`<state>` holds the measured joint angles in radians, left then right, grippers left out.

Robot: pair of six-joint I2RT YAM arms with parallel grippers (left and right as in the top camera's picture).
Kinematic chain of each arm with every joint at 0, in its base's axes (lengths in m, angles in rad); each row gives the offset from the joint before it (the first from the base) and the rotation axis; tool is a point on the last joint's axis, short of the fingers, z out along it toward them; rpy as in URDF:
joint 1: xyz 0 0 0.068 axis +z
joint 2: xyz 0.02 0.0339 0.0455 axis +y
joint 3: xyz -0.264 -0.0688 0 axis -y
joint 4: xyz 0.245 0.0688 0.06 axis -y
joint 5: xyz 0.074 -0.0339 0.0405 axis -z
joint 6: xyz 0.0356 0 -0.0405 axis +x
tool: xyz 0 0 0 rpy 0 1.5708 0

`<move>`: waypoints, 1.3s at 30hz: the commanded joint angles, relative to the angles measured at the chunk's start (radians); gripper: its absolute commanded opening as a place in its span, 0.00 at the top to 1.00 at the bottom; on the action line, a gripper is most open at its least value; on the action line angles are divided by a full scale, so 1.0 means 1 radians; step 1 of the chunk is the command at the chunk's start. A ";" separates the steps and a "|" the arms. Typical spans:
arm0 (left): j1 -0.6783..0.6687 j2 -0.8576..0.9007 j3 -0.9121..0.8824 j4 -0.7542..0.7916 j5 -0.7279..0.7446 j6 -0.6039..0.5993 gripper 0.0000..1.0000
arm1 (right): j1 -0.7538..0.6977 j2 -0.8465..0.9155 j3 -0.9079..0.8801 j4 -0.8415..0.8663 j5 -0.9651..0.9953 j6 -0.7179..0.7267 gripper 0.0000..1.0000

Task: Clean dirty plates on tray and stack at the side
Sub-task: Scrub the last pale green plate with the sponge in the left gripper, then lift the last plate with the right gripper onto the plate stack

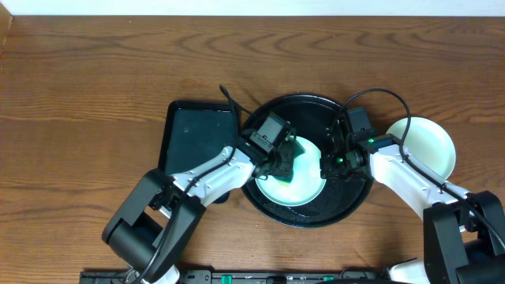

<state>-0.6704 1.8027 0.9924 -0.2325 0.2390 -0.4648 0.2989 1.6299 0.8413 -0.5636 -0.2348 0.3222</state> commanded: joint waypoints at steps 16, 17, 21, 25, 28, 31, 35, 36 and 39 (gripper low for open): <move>0.303 -0.397 0.025 -0.249 0.037 0.137 0.92 | 0.003 -0.117 0.051 0.092 0.266 -0.063 0.99; 0.327 -0.401 0.025 -0.259 0.037 0.147 0.92 | 0.004 -0.134 0.053 0.092 0.282 -0.080 0.99; 0.462 -0.380 0.024 -0.298 0.037 0.222 0.93 | 0.023 -0.248 0.055 0.092 0.430 -0.185 0.99; 0.555 -0.301 0.023 -0.293 0.037 0.272 0.93 | 0.080 -0.340 0.055 0.100 0.612 -0.302 0.99; 0.583 -0.220 0.023 -0.282 0.036 0.301 0.92 | 0.146 -0.378 0.055 0.106 0.782 -0.405 0.99; 0.584 -0.149 0.023 -0.270 0.030 0.300 0.91 | 0.221 -0.385 0.055 0.121 0.963 -0.485 0.99; 0.584 -0.095 0.023 -0.256 0.029 0.300 0.76 | 0.315 -0.385 0.055 0.164 1.174 -0.552 0.99; 0.584 -0.093 0.023 -0.256 0.029 0.300 0.65 | 0.333 -0.385 0.055 0.182 1.213 -0.567 0.99; 0.584 -0.109 0.024 -0.256 0.029 0.300 0.37 | 0.392 -0.385 0.055 0.261 1.311 -0.624 0.99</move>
<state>-0.0887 1.7126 0.9974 -0.4896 0.2741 -0.1711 0.6422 1.2564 0.8734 -0.3439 0.8555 -0.2070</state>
